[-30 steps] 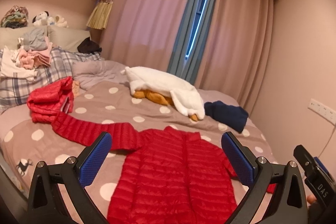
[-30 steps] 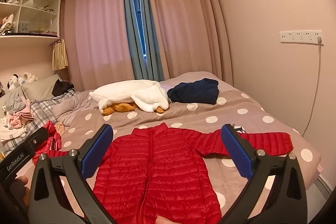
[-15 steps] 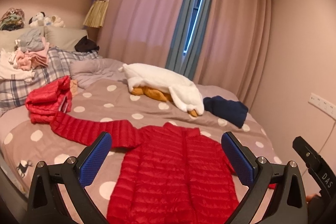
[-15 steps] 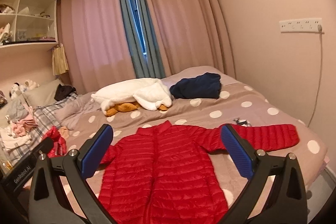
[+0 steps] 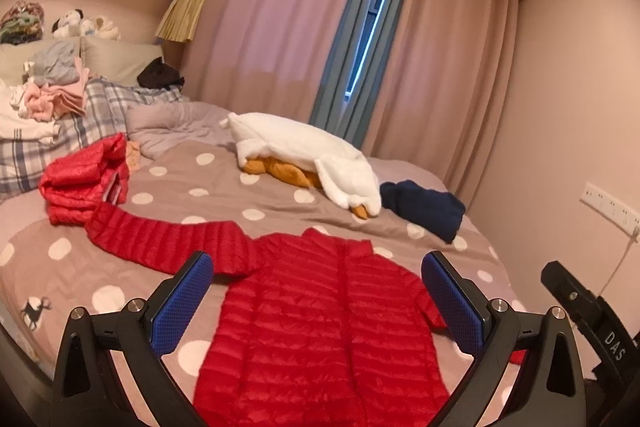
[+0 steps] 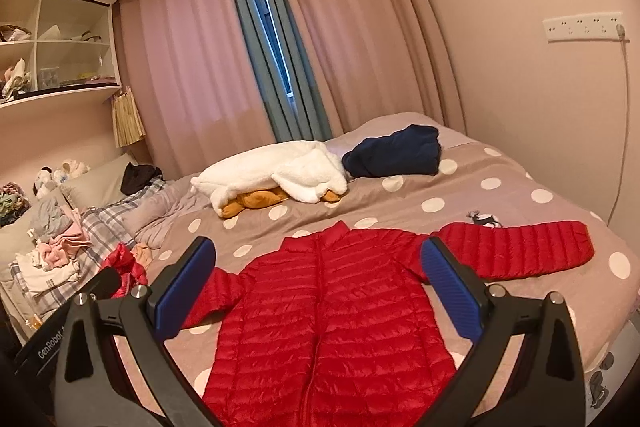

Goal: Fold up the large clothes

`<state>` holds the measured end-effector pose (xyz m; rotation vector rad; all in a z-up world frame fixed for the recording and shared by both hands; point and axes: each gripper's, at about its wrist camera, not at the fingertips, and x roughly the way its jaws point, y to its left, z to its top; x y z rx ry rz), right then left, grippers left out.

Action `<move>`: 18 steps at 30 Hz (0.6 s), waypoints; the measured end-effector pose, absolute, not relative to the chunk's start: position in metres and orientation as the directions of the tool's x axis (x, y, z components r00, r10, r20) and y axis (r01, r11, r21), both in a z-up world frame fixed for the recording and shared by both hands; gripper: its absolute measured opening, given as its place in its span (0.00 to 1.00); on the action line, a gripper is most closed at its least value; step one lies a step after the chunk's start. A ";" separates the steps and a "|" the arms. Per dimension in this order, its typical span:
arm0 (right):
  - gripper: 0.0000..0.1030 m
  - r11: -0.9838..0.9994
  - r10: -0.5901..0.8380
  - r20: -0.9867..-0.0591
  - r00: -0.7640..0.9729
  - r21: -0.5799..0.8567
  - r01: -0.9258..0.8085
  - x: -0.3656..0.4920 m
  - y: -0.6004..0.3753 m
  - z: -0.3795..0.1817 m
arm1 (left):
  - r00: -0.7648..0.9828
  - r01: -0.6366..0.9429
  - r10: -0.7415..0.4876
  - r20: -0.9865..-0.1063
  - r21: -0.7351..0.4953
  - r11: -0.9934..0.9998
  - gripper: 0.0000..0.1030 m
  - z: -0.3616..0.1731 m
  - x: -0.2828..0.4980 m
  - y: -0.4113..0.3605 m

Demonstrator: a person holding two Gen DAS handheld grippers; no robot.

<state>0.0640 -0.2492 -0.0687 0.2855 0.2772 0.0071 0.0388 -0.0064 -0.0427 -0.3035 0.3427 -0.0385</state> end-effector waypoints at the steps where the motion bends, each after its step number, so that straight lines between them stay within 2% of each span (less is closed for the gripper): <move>1: 1.00 0.959 0.051 -0.268 0.962 0.281 0.028 0.064 -0.249 -0.069 | 0.941 -0.014 -0.091 -0.325 -0.306 0.952 1.00 -0.043 0.039 -0.006; 5: 1.00 0.959 0.065 -0.269 0.961 0.283 0.015 0.064 -0.247 -0.069 | 0.935 0.005 -0.123 -0.332 -0.336 0.942 1.00 -0.043 0.042 -0.005; 9: 1.00 0.952 0.084 -0.282 0.956 0.305 0.006 0.067 -0.248 -0.071 | 0.931 0.005 -0.119 -0.344 -0.316 0.949 1.00 -0.043 0.044 -0.008; 15: 1.00 0.945 0.081 -0.277 0.957 0.326 0.014 0.068 -0.250 -0.073 | 0.936 -0.052 -0.043 -0.350 -0.257 0.965 1.00 -0.043 0.045 -0.014; 18: 1.00 0.958 0.048 -0.270 0.962 0.284 0.032 0.068 -0.246 -0.072 | 0.945 -0.079 -0.017 -0.328 -0.275 0.958 1.00 -0.043 0.043 -0.011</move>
